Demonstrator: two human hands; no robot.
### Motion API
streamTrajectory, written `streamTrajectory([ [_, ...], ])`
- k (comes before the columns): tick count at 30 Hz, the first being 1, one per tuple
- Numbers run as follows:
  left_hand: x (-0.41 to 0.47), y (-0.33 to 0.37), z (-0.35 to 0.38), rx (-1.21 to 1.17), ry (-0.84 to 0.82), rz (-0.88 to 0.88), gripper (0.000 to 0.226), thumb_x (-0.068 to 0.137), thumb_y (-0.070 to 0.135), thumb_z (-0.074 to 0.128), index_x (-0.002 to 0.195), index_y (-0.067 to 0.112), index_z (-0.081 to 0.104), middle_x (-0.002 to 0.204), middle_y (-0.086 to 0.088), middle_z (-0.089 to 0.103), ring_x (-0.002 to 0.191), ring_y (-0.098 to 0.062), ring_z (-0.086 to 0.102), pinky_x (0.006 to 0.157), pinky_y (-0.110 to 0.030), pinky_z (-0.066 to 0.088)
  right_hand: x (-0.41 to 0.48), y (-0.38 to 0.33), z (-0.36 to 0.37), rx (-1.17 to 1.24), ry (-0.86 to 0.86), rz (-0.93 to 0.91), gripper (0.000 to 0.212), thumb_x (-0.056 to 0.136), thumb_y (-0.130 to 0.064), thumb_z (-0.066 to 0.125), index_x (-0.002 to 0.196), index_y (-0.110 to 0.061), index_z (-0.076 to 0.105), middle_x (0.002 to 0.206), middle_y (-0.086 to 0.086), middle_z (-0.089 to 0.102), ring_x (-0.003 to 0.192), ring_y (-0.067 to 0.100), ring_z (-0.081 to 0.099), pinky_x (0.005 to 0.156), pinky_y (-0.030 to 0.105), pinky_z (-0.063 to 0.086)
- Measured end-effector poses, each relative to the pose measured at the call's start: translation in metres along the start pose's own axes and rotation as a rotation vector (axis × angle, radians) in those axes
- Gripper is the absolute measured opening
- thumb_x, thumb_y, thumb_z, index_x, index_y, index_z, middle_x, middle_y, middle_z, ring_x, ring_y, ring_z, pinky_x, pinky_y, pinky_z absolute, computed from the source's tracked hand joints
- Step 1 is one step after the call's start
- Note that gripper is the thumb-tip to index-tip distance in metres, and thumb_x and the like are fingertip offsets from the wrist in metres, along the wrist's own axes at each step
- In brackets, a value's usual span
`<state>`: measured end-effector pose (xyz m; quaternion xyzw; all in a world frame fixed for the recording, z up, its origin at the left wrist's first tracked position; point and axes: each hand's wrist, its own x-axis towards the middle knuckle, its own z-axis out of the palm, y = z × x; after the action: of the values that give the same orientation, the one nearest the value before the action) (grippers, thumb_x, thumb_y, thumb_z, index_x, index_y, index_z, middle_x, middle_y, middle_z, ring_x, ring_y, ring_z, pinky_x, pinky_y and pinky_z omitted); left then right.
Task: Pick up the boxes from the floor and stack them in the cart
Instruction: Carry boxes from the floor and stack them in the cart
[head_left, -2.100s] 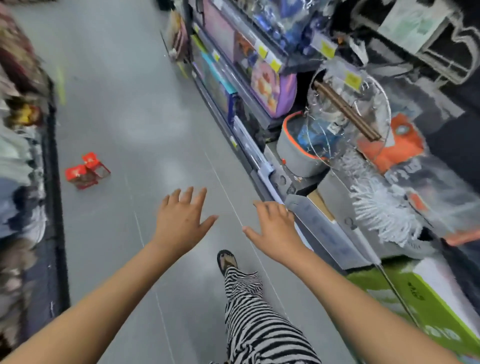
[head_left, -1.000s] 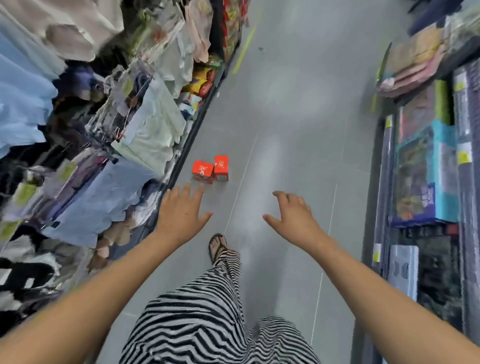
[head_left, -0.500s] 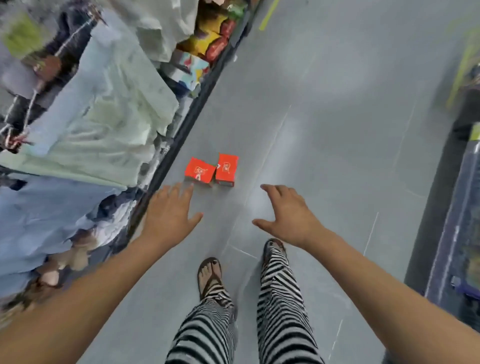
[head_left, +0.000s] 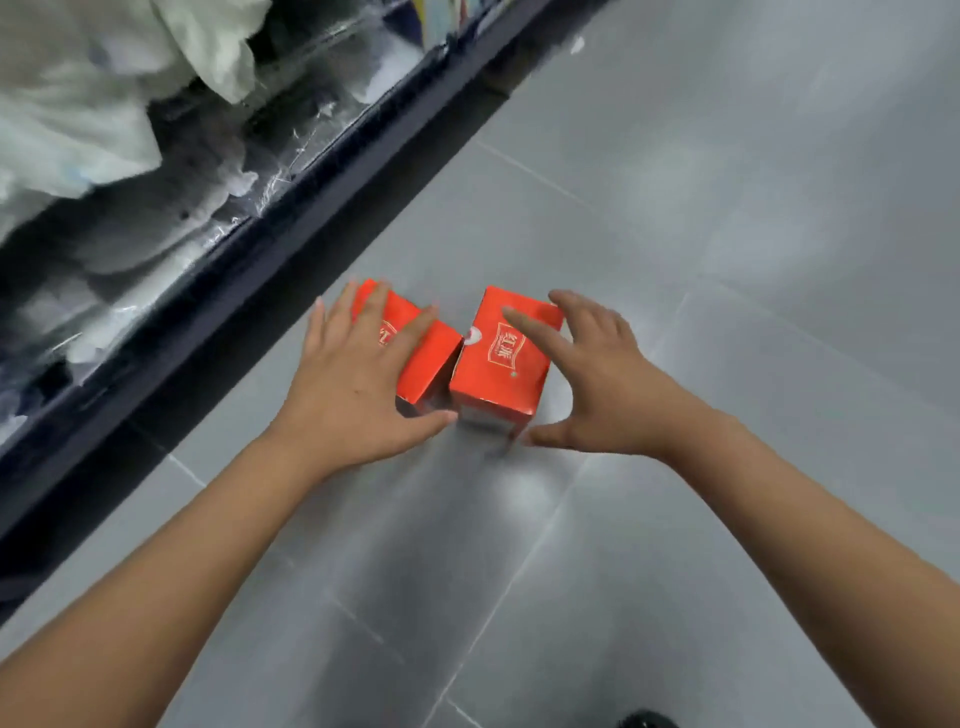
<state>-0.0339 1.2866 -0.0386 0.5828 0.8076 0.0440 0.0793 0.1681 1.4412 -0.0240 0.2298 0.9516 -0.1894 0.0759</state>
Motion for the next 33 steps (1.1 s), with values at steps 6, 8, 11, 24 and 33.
streamTrajectory([
  [6,0.011,-0.016,0.03,-0.061,0.061,-0.057,0.095,0.059,0.078,0.05,0.146,0.042,0.032,0.159,-0.015,0.011,0.146,-0.041,0.003,0.115,-0.057,0.003,0.037,0.01,0.023,-0.111,0.005,-0.169,0.106,0.055,-0.073,0.068,0.147,-0.048,0.02,0.154,0.015,0.012,0.137,0.032,0.017,0.109,0.047,0.027],
  [8,0.011,-0.017,0.026,-0.071,0.033,-0.105,0.094,0.056,0.075,0.048,0.144,0.048,0.028,0.16,-0.012,0.006,0.144,-0.04,0.009,0.114,-0.056,0.014,0.032,-0.001,0.032,-0.058,0.098,-0.079,0.11,0.047,-0.078,0.068,0.144,-0.045,0.029,0.149,0.017,0.022,0.124,0.034,0.03,0.1,0.047,0.038],
  [11,0.012,-0.016,0.02,-0.035,0.009,-0.139,0.099,0.054,0.08,0.054,0.143,0.051,0.022,0.16,-0.01,0.002,0.138,-0.038,0.02,0.106,-0.053,0.028,0.017,-0.014,0.049,0.018,0.223,0.027,0.119,0.04,-0.081,0.073,0.144,-0.038,0.036,0.142,0.022,0.032,0.118,0.038,0.041,0.091,0.049,0.045],
  [24,0.023,-0.054,0.021,0.084,-0.044,0.131,0.105,0.054,0.088,0.051,0.146,0.045,0.026,0.14,-0.001,0.039,0.134,-0.038,0.028,0.09,-0.061,0.043,-0.01,0.025,0.098,0.428,0.429,-0.192,0.081,0.069,-0.034,0.085,0.138,-0.04,0.044,0.132,0.006,0.031,0.125,0.011,0.038,0.103,0.018,0.039],
  [33,-0.026,-0.041,0.002,0.09,0.043,-0.07,0.099,0.056,0.075,0.061,0.143,0.031,0.043,0.129,-0.013,0.047,0.119,-0.041,0.037,0.055,-0.046,0.049,-0.023,-0.018,0.09,0.507,0.526,0.057,0.07,0.062,-0.041,0.074,0.129,-0.029,0.057,0.116,0.008,0.044,0.103,0.01,0.046,0.09,0.004,0.034],
])
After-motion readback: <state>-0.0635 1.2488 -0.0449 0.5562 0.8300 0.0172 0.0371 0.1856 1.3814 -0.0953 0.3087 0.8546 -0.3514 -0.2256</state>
